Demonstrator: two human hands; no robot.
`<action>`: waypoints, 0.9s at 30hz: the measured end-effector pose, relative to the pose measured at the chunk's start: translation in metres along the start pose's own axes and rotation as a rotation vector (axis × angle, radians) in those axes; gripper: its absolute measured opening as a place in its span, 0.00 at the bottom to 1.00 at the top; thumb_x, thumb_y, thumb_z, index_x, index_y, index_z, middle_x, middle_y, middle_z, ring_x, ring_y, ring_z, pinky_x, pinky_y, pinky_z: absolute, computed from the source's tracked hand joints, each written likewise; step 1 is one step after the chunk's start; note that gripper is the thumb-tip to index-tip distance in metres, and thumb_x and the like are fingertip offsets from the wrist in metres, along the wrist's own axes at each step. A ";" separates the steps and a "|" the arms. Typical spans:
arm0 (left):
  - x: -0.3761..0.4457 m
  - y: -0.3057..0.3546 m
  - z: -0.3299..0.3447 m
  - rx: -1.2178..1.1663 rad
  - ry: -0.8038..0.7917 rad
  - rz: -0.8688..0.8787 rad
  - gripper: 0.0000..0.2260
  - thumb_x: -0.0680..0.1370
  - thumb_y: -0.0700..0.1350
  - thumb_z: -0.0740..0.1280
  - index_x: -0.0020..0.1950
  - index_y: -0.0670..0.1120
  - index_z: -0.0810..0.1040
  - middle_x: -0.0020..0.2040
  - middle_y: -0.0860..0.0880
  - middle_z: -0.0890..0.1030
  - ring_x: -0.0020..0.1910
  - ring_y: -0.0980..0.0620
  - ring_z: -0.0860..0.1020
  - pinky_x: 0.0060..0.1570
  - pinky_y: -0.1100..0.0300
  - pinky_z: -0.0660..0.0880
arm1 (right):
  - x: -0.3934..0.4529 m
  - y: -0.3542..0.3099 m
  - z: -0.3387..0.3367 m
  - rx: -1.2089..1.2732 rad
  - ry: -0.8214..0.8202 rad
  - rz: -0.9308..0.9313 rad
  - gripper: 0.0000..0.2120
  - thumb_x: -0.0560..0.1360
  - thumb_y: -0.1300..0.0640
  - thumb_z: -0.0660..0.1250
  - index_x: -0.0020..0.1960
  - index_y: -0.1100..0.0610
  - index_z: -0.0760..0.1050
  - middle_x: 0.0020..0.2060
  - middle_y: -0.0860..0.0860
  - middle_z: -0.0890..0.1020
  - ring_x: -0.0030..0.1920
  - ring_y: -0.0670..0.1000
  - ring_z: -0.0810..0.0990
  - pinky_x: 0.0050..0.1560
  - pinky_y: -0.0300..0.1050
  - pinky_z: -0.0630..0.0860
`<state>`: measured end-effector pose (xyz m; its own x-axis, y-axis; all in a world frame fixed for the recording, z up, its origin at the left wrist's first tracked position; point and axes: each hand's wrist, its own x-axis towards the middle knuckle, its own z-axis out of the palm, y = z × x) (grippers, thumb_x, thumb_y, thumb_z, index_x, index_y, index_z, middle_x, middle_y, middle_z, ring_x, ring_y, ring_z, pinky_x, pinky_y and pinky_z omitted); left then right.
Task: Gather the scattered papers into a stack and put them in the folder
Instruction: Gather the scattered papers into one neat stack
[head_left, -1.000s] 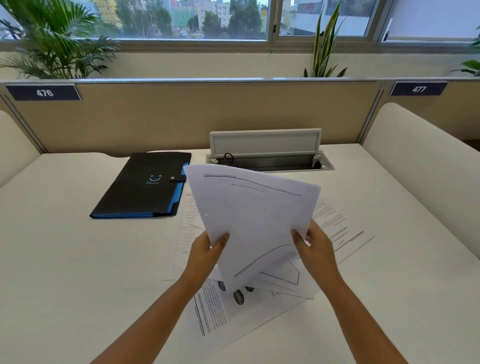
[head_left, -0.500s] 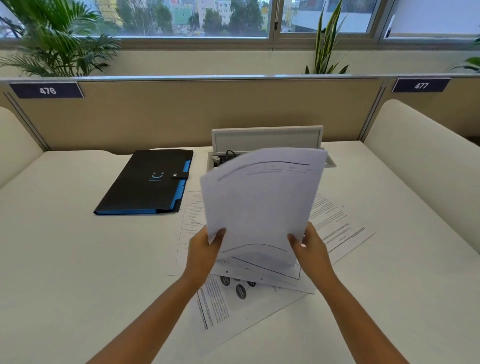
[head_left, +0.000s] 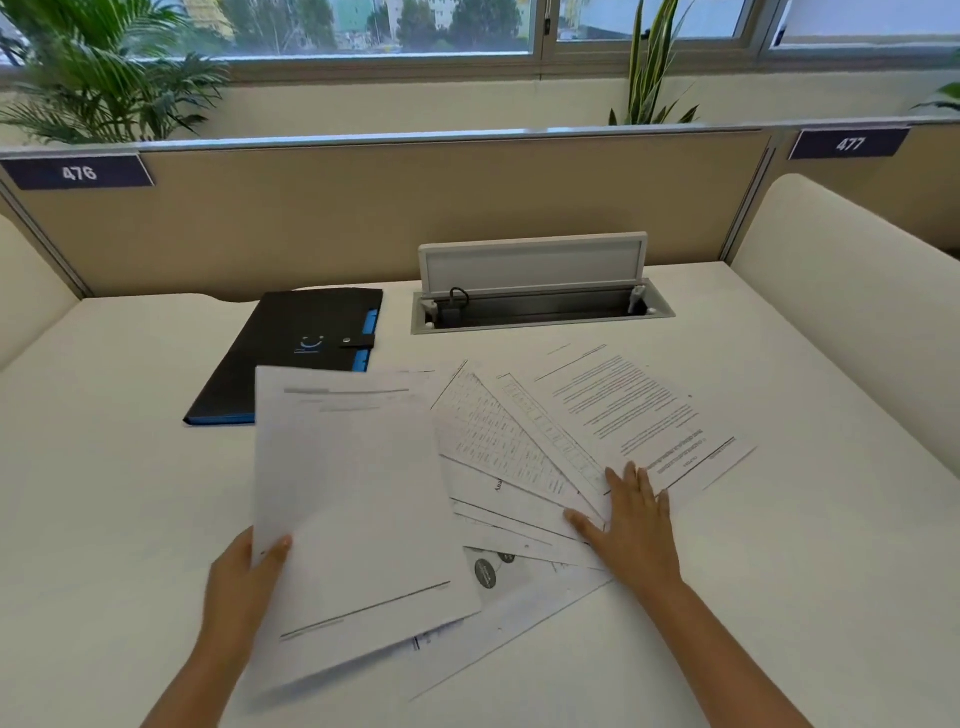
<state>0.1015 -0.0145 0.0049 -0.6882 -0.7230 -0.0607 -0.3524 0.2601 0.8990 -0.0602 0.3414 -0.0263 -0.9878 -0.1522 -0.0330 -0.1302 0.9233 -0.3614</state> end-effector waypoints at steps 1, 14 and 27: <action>0.000 -0.010 -0.010 0.036 0.025 -0.024 0.11 0.76 0.39 0.64 0.57 0.39 0.76 0.51 0.39 0.79 0.45 0.45 0.75 0.45 0.53 0.70 | 0.001 0.001 0.000 0.004 0.009 0.002 0.43 0.71 0.30 0.54 0.75 0.55 0.49 0.76 0.56 0.48 0.76 0.53 0.43 0.75 0.54 0.40; 0.026 -0.044 -0.056 0.336 0.198 -0.149 0.19 0.74 0.39 0.67 0.63 0.37 0.69 0.59 0.32 0.75 0.57 0.34 0.74 0.56 0.43 0.69 | 0.001 0.010 -0.004 0.077 0.107 0.035 0.38 0.73 0.35 0.59 0.74 0.55 0.55 0.75 0.52 0.57 0.75 0.50 0.53 0.75 0.50 0.47; -0.012 0.010 0.032 0.258 0.049 0.217 0.17 0.73 0.34 0.65 0.62 0.38 0.71 0.58 0.36 0.73 0.59 0.37 0.71 0.60 0.46 0.67 | 0.004 0.010 0.001 -0.027 0.131 0.181 0.51 0.62 0.21 0.49 0.75 0.50 0.43 0.76 0.54 0.52 0.76 0.50 0.46 0.70 0.65 0.37</action>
<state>0.0858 0.0171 0.0006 -0.7360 -0.6610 0.1466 -0.3540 0.5602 0.7489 -0.0649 0.3497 -0.0314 -0.9977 0.0622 0.0274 0.0494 0.9408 -0.3355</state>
